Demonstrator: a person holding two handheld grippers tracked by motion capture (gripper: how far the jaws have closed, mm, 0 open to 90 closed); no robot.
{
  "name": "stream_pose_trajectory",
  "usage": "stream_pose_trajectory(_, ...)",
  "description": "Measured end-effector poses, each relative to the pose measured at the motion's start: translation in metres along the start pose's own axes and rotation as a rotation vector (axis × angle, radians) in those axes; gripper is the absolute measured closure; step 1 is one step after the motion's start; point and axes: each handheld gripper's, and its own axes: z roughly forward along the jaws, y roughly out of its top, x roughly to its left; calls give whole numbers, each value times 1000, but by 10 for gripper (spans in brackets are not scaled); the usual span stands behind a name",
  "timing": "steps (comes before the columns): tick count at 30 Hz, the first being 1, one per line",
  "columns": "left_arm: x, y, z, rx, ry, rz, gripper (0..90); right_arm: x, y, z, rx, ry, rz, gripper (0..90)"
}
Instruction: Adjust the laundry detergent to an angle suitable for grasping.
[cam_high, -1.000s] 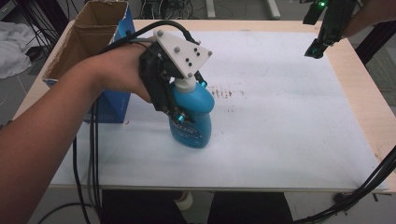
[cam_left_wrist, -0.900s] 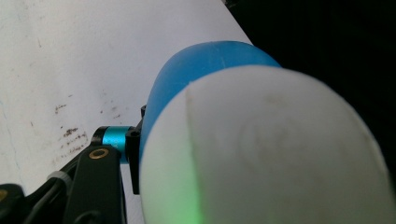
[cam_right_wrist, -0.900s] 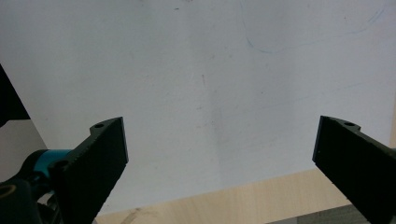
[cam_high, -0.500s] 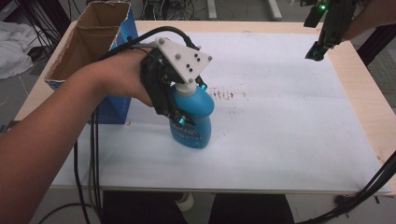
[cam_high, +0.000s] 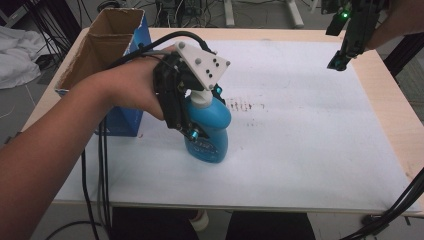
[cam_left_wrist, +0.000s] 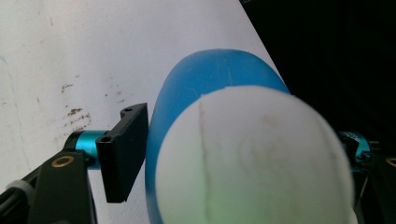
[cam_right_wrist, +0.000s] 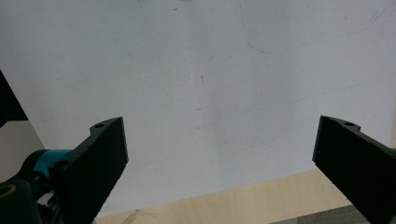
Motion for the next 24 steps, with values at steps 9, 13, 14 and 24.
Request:
stream_pose_trajectory(9,-5,13,-13,81,27,-33,185,0,-1,-1,-7,0,2,25)
stream_pose_trajectory(13,-5,17,-22,122,31,-50,167,0,-2,-2,-12,0,-1,25)
stream_pose_trajectory(14,-5,17,-24,138,33,-55,159,0,-2,-2,-13,0,-3,25)
stream_pose_trajectory(24,0,20,-49,261,60,-148,105,-2,-4,-2,-22,2,-2,25)
